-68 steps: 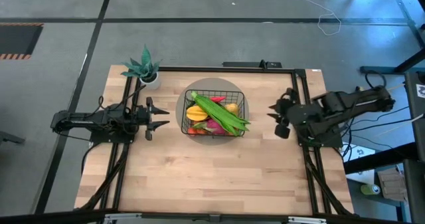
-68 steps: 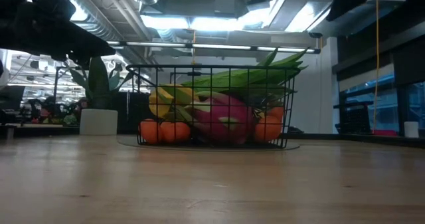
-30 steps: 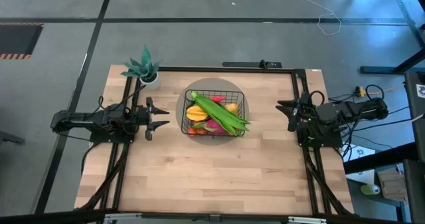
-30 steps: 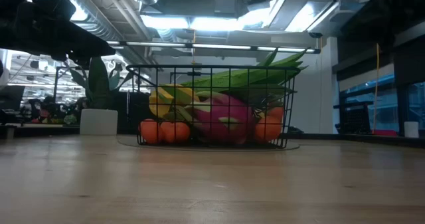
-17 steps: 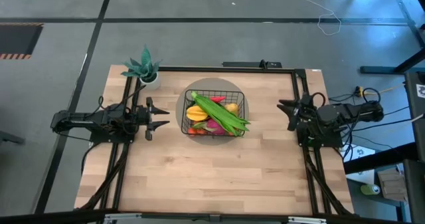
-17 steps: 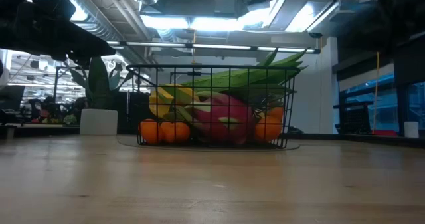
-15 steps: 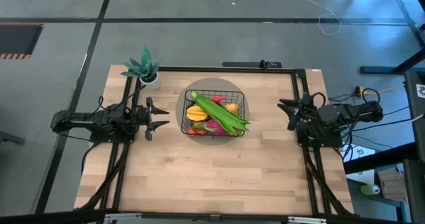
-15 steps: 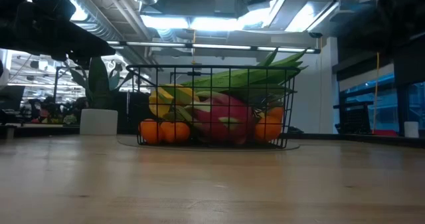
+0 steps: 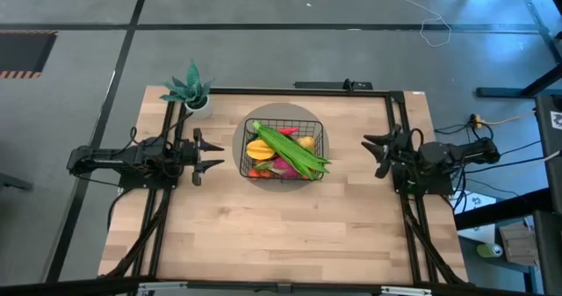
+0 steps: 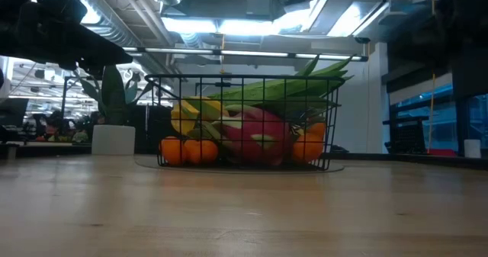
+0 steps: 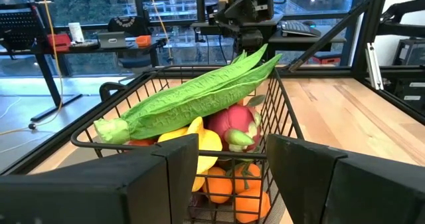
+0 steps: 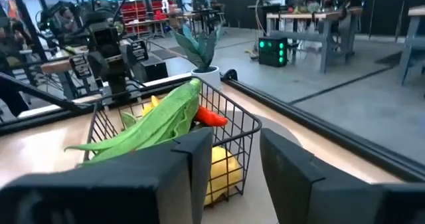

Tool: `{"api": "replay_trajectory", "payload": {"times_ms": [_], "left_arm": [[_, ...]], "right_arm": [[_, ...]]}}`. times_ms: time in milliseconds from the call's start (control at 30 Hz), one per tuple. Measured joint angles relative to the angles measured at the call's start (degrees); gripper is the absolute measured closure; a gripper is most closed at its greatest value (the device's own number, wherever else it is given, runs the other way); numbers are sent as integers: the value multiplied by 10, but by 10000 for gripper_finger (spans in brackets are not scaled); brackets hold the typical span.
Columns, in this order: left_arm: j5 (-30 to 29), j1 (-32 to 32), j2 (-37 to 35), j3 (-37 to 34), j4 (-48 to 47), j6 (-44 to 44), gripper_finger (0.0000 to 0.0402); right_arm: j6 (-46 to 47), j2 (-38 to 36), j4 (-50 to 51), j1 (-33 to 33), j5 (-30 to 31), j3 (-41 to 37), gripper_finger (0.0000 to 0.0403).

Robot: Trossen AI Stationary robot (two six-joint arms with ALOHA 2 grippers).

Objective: Build produce basket
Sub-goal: Return to Home Position

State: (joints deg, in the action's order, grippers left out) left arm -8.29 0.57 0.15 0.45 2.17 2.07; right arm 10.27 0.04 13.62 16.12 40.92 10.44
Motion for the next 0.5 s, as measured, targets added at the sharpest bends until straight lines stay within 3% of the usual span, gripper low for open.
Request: {"api": "replay_trajectory", "payload": {"times_ms": [300, 500], "left_arm": [[0, 0, 0, 0, 0, 0, 233], [0, 0, 0, 0, 0, 0, 233]], "right_arm": [[-105, 0, -84, 0, -34, -45, 277], [-125, 0, -111, 0, -55, -59, 277]]}}
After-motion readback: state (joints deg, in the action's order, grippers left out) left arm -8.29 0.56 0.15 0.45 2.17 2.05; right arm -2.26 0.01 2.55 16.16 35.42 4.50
